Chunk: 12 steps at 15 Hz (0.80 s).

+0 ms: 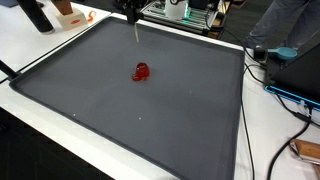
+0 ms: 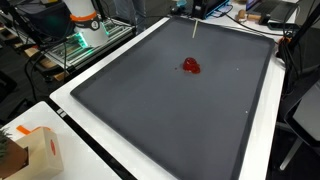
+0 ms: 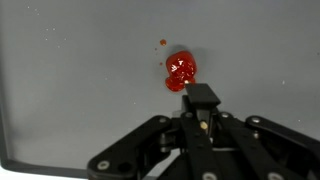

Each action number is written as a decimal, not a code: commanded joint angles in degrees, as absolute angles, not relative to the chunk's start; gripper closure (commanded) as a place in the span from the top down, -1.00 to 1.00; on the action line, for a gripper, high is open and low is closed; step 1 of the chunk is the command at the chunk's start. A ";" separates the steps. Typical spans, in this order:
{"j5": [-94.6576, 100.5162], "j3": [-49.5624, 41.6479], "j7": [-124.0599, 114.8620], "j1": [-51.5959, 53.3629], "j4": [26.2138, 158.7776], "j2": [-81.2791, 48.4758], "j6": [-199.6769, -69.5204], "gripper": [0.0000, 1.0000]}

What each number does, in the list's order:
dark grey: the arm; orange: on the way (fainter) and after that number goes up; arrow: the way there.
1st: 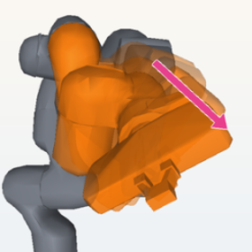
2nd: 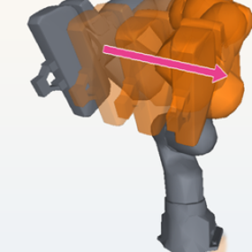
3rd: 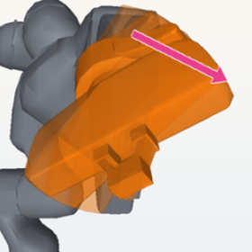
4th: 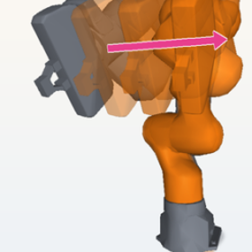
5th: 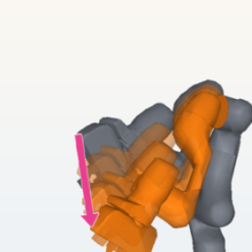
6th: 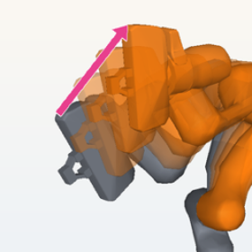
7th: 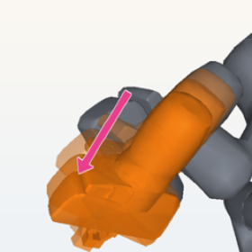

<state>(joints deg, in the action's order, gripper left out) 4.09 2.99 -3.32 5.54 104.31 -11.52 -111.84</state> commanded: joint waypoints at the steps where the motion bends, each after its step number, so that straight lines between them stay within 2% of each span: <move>1: 3.31 3.30 -2.33 5.08 104.51 -11.67 -112.38 -0.94; 12: -0.87 3.31 4.71 2.73 108.67 -14.24 -118.68 -0.94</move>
